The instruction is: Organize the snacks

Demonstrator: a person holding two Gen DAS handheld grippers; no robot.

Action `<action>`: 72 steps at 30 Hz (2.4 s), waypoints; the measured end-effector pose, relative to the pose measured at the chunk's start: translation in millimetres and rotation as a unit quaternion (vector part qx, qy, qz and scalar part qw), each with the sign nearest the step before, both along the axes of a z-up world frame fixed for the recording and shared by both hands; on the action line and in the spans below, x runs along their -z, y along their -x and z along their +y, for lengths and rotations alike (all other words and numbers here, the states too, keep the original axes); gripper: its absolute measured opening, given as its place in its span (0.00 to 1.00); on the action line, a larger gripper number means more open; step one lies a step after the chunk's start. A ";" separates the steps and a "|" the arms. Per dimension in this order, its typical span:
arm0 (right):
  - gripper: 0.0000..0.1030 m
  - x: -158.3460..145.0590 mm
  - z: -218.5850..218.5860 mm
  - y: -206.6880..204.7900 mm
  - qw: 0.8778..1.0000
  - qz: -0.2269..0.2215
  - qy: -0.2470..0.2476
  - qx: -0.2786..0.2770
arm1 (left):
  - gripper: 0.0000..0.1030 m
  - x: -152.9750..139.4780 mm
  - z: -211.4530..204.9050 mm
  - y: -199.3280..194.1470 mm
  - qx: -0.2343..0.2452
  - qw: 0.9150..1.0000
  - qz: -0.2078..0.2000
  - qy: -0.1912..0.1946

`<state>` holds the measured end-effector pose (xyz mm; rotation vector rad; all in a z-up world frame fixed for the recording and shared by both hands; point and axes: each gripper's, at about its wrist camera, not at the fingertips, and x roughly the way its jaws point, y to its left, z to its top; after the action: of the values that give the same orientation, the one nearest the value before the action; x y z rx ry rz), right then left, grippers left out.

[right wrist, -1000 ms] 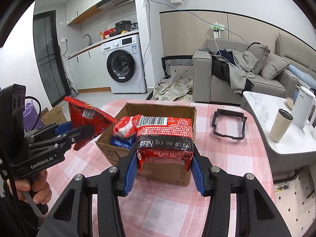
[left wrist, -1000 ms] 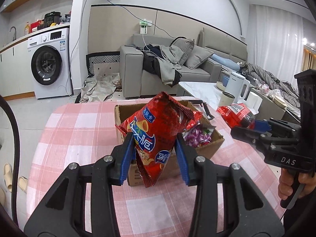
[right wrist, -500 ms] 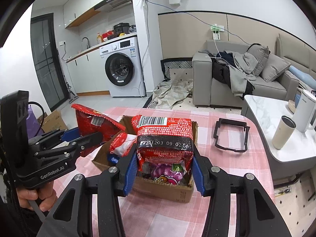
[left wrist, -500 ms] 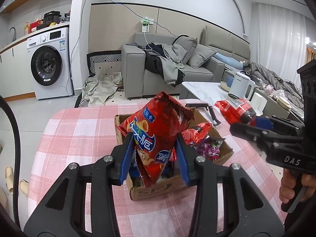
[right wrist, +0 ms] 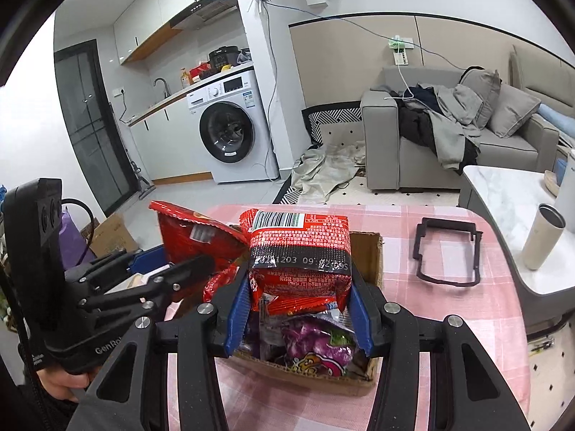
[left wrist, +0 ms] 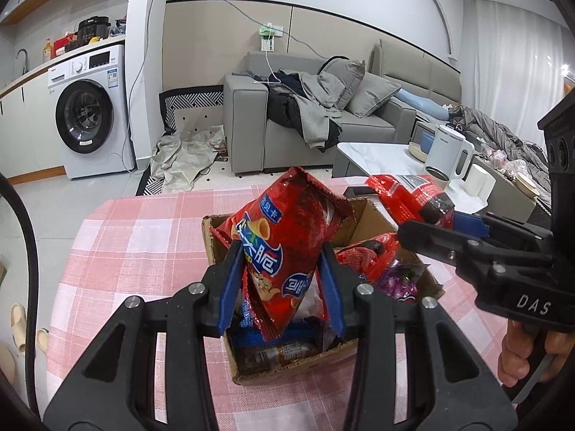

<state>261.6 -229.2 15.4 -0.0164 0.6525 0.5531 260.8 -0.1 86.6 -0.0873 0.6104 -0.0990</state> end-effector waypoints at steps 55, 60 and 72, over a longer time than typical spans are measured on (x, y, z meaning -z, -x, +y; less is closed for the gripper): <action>1.00 33.8 -32.1 -8.8 0.999 -0.019 0.013 0.022 | 1.00 21.8 -5.5 15.3 -0.009 0.999 -0.013 -0.038; 1.00 32.5 -35.5 11.2 0.999 -0.035 -0.001 0.010 | 0.99 16.2 5.2 47.7 -0.019 0.999 -0.033 -0.026; 1.00 30.8 -39.9 60.9 0.997 -0.076 -0.015 -0.006 | 0.99 20.0 14.0 115.1 -0.023 0.998 -0.058 -0.022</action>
<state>200.7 -269.1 -15.4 -0.0345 0.4964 0.5681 145.8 13.9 66.7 -0.0521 0.4944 -0.0461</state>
